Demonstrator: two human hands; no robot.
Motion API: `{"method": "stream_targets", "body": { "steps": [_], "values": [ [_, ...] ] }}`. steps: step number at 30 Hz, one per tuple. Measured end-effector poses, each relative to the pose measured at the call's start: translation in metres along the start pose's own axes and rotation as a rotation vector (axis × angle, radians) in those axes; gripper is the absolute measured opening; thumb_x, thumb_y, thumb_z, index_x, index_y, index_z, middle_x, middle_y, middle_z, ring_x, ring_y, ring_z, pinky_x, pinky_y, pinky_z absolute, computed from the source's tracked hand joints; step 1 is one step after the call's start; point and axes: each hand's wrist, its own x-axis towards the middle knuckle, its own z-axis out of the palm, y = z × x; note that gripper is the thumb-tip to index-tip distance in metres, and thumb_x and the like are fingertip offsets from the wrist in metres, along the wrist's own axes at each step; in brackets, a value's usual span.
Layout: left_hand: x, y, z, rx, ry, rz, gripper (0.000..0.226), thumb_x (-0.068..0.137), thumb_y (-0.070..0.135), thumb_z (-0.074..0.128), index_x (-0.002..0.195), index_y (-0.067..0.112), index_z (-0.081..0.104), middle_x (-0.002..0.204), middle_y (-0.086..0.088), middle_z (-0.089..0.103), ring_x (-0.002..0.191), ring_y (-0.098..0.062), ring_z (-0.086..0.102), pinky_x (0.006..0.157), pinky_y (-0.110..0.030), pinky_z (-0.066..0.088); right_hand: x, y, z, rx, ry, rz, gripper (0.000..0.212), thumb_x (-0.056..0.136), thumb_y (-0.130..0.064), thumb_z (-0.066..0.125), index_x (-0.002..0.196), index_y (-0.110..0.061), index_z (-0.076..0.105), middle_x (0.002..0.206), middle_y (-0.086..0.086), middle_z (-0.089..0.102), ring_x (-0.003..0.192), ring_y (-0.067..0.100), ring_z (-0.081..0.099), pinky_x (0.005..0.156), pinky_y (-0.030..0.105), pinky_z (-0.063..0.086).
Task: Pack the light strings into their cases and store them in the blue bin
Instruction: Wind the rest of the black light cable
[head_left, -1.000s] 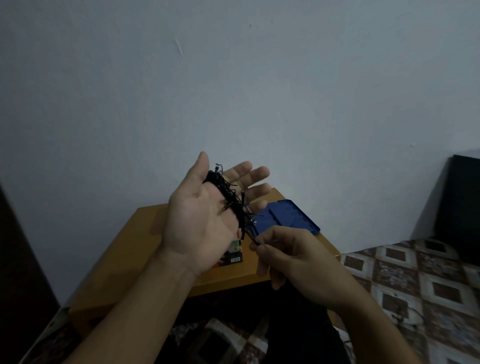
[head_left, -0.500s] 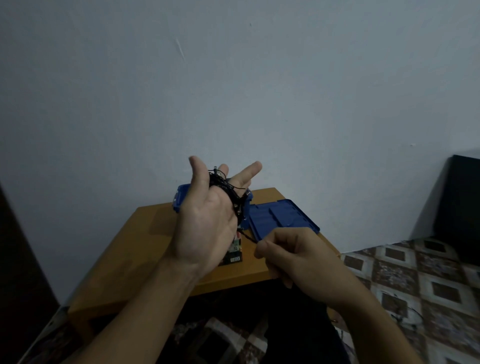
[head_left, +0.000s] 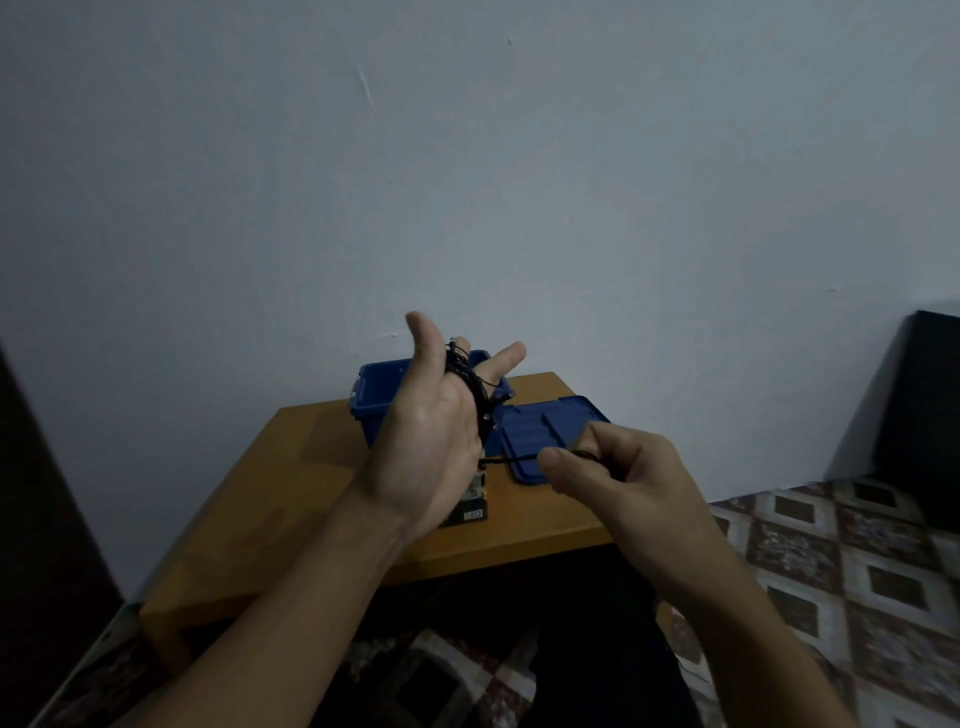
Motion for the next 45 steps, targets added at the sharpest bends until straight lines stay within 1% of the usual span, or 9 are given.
{"method": "stream_targets", "body": {
  "steps": [5, 13, 18, 22, 27, 31, 36, 41, 45],
  "values": [
    [0.003, -0.002, -0.003, 0.097, 0.035, -0.046, 0.105, 0.075, 0.081, 0.007, 0.158, 0.017, 0.021, 0.091, 0.049, 0.057, 0.127, 0.014, 0.016, 0.12, -0.036, 0.0, -0.001, -0.003, -0.003, 0.124, 0.009, 0.011, 0.036, 0.089, -0.023, 0.068, 0.071, 0.002, 0.049, 0.049, 0.001, 0.046, 0.042, 0.01, 0.041, 0.046, 0.019, 0.038],
    [0.0, -0.002, 0.0, 0.031, 0.04, -0.097, 0.105, 0.073, 0.081, 0.008, 0.151, 0.014, 0.027, 0.159, 0.012, 0.03, 0.143, 0.004, 0.014, 0.117, -0.032, 0.007, -0.002, -0.004, -0.004, 0.196, 0.006, 0.012, 0.028, 0.085, -0.03, 0.069, 0.07, -0.008, 0.06, 0.046, -0.006, 0.044, 0.037, 0.006, 0.035, 0.042, 0.017, 0.032],
    [0.006, -0.012, -0.009, 0.073, -0.001, -0.137, 0.107, 0.077, 0.086, 0.005, 0.158, 0.017, 0.016, 0.156, 0.005, 0.041, 0.149, -0.007, 0.02, 0.124, -0.042, 0.004, -0.002, -0.004, -0.007, 0.213, -0.066, 0.011, 0.026, 0.086, -0.03, 0.068, 0.068, -0.013, 0.061, 0.064, 0.008, 0.063, 0.054, 0.019, 0.047, 0.05, 0.027, 0.04],
    [0.005, -0.016, -0.007, 0.137, -0.013, -0.128, 0.085, 0.087, 0.076, -0.002, 0.133, 0.026, 0.05, 0.154, 0.002, 0.043, 0.143, -0.002, 0.031, 0.122, -0.033, 0.011, -0.001, -0.003, -0.006, 0.166, -0.061, 0.021, 0.033, 0.083, -0.034, 0.069, 0.059, -0.019, 0.052, 0.059, 0.006, 0.06, 0.053, 0.021, 0.046, 0.051, 0.032, 0.039],
    [0.012, -0.03, -0.015, 0.243, -0.007, -0.104, 0.119, 0.041, 0.107, 0.034, 0.111, 0.018, 0.07, 0.115, -0.006, 0.074, 0.125, -0.025, 0.059, 0.109, -0.036, 0.038, -0.002, -0.005, -0.009, 0.286, -0.109, 0.017, 0.019, 0.08, -0.029, 0.073, 0.073, -0.014, 0.063, 0.056, -0.002, 0.043, 0.046, 0.013, 0.03, 0.044, 0.026, 0.025],
    [0.003, -0.032, -0.015, 0.135, -0.144, -0.043, 0.069, 0.096, 0.066, 0.013, 0.113, 0.015, 0.057, 0.049, -0.011, 0.067, 0.058, -0.017, 0.068, 0.067, -0.028, 0.046, -0.003, -0.008, -0.012, 0.239, -0.086, 0.007, 0.012, 0.091, -0.022, 0.069, 0.089, -0.01, 0.07, 0.056, -0.008, 0.048, 0.048, 0.013, 0.031, 0.046, 0.03, 0.024],
    [0.005, -0.018, -0.009, 0.35, -0.116, -0.316, 0.105, 0.073, 0.088, 0.019, 0.057, 0.0, 0.072, 0.054, -0.027, 0.056, 0.042, -0.017, 0.048, 0.052, -0.024, 0.044, -0.002, -0.007, -0.008, 0.183, 0.014, -0.029, 0.024, 0.096, -0.03, 0.053, 0.089, -0.021, 0.074, 0.055, -0.006, 0.043, 0.047, 0.014, 0.03, 0.047, 0.034, 0.024],
    [0.0, -0.015, -0.013, 0.362, -0.312, -0.353, 0.118, 0.084, 0.087, 0.01, 0.107, -0.02, 0.055, 0.068, -0.025, 0.038, 0.047, -0.022, 0.032, 0.059, -0.028, 0.048, -0.002, -0.008, -0.006, 0.217, -0.004, 0.001, 0.023, 0.096, -0.029, 0.053, 0.085, -0.025, 0.074, 0.055, -0.006, 0.042, 0.047, 0.013, 0.03, 0.046, 0.03, 0.024],
    [-0.002, -0.014, -0.008, 0.253, -0.408, -0.311, 0.087, 0.089, 0.082, 0.011, 0.059, 0.003, 0.031, 0.045, -0.006, 0.025, 0.041, -0.021, 0.022, 0.07, -0.042, 0.046, -0.001, -0.005, -0.004, 0.171, -0.007, 0.038, 0.023, 0.101, -0.024, 0.052, 0.094, -0.017, 0.073, 0.053, -0.011, 0.043, 0.045, 0.007, 0.031, 0.044, 0.019, 0.028]
  ]
}}
